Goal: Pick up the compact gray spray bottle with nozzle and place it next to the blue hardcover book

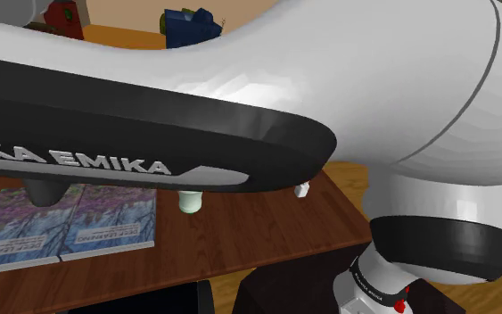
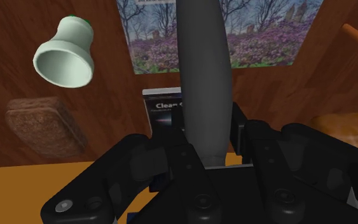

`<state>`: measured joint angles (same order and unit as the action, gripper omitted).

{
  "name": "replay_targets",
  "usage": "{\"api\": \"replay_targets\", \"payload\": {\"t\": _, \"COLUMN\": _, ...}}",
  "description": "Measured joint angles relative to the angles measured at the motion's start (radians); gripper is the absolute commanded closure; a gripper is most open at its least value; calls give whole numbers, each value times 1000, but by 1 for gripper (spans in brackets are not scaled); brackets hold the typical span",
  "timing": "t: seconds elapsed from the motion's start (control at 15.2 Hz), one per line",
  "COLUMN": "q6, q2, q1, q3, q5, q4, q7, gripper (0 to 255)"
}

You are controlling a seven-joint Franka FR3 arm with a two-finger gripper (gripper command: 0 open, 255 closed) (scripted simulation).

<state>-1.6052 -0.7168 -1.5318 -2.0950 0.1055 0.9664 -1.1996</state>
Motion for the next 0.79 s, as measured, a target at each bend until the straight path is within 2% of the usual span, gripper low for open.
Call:
{"api": "replay_targets", "payload": {"t": 0.4, "q6": -96, "q2": 20, "q1": 67, "q3": 13, "q5": -17, "q4": 141, "q7": -25, "gripper": 255}}
{"api": "replay_targets", "payload": {"t": 0.79, "q6": -185, "q2": 29, "q1": 112, "q3": 20, "q5": -27, "q4": 257, "q7": -46, "gripper": 255}}
